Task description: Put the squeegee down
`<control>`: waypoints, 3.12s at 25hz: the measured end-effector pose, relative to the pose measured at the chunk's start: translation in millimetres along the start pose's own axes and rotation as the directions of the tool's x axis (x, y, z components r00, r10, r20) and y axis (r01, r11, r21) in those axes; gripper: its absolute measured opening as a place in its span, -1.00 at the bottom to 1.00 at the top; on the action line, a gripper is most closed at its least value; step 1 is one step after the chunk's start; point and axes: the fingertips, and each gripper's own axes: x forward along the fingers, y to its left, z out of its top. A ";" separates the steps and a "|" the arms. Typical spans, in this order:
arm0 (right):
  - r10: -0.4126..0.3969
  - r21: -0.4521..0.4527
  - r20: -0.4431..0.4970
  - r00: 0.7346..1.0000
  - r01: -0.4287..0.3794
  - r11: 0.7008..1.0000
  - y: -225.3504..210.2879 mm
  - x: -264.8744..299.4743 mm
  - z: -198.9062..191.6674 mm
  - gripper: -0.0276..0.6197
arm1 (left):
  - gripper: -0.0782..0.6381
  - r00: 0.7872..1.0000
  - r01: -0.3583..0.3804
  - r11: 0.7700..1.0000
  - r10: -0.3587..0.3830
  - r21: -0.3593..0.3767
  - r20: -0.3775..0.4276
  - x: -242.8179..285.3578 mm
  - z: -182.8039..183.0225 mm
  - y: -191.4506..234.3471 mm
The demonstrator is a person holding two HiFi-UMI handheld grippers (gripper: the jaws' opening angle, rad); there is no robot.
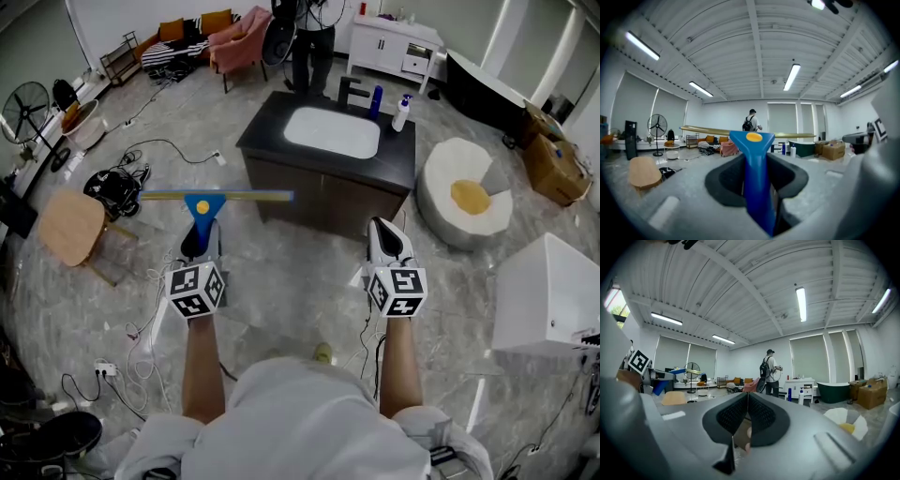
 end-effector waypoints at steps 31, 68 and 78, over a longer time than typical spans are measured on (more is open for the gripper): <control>0.068 0.009 0.001 0.998 -0.068 0.998 -93.5 46.6 -27.1 -0.90 | -0.43 0.999 -0.041 0.999 0.041 0.004 -0.001 70.5 -8.0 -75.0; -0.030 -0.037 -0.081 0.996 0.027 0.999 -61.2 449.7 -10.7 -0.90 | -0.43 0.989 0.124 0.992 -0.126 -0.020 -0.079 446.7 0.7 142.5; -0.064 -0.013 -0.076 0.995 0.063 0.998 -91.4 515.5 -16.0 -0.90 | -0.43 0.983 0.158 0.987 -0.158 -0.007 -0.096 526.3 -1.2 147.8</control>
